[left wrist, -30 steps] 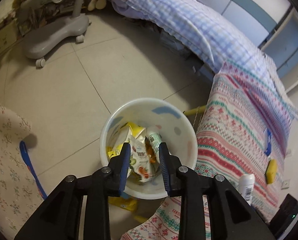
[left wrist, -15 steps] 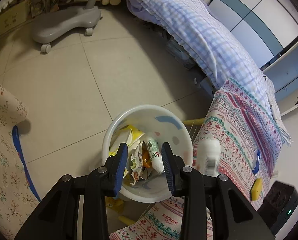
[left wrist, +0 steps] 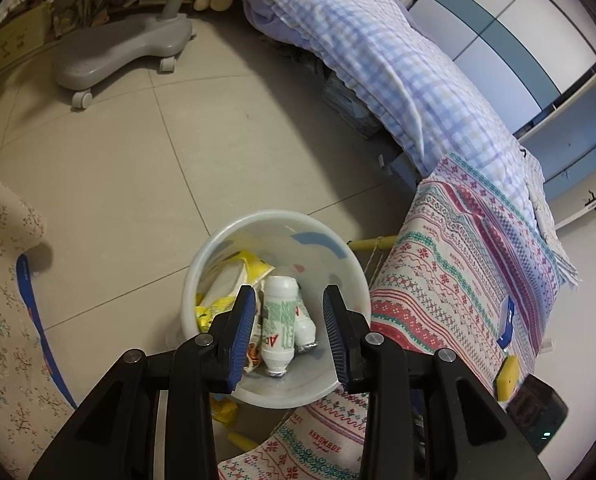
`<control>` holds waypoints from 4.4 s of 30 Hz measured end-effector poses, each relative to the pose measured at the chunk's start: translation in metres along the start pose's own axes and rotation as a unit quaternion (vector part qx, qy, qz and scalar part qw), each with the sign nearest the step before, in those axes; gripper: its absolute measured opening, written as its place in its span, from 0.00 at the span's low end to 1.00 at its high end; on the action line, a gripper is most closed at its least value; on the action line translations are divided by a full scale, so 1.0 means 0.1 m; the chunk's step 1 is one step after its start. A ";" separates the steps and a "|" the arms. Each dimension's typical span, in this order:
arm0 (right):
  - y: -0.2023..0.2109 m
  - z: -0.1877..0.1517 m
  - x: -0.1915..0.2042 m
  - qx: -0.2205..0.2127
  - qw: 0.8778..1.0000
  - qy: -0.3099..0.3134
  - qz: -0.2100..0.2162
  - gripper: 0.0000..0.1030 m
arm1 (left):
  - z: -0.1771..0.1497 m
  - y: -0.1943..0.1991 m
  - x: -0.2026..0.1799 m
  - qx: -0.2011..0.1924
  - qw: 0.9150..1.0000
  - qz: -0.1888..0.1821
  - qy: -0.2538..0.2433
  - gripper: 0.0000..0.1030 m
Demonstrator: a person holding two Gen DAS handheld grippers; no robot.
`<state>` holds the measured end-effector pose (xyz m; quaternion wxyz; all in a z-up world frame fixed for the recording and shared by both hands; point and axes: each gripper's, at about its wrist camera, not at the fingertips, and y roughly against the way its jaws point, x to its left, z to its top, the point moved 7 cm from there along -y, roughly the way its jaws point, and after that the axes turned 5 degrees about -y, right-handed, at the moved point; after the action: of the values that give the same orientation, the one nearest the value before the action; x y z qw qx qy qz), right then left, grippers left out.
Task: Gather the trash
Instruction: 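Open both grippers over the bin to drop the snack bag and bottle, then grasp the blue biscuit box with the left gripper while the right grasps the yellow sponge, then drop the biscuit box into the bin with the left gripper while the right drops the sponge there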
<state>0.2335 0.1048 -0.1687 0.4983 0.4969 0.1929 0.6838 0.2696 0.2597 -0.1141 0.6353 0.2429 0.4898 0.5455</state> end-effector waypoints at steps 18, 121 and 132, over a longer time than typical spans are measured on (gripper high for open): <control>1.58 -0.11 -1.58 -0.029 0.994 -0.067 -0.082 0.50 | -0.22 -0.23 -1.19 0.019 0.996 -0.021 -0.090 0.36; 3.22 -0.05 -3.66 -0.183 0.938 -0.267 -0.127 0.32 | -0.60 -0.11 -2.12 0.007 0.990 -0.083 -0.111 0.48; 2.94 -0.03 -3.44 -0.160 0.949 -0.221 -0.159 0.32 | -0.27 0.00 -0.62 0.014 0.996 -0.069 0.051 0.48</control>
<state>0.0899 -0.3212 -0.1149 0.7037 0.5123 0.0421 0.4904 0.2505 0.1957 -0.1029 0.6418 0.1891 0.5448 0.5055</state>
